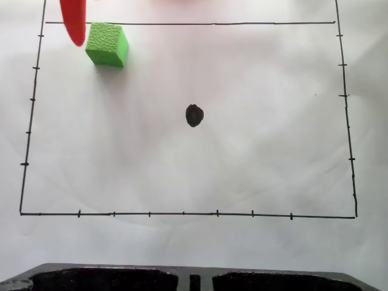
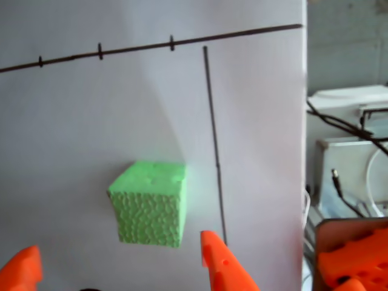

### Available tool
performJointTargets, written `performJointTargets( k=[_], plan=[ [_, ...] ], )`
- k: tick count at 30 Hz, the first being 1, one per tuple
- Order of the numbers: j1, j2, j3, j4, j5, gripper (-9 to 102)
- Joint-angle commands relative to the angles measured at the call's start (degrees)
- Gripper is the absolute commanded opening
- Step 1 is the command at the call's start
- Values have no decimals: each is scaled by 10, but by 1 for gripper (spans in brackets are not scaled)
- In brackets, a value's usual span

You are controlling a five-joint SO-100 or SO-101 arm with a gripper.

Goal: Grasp the colored block, Place it on the black dot, and then return the arm to the default position.

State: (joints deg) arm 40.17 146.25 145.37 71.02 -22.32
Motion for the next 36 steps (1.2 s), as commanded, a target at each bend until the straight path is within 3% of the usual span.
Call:
performJointTargets(
  k=[1,23,36],
  plan=[
    [-4,-20,1,-18,4,35],
    [-28,-147,41,-143,-5,33],
    [-34,-153,36,-152,45,24]
  ],
)
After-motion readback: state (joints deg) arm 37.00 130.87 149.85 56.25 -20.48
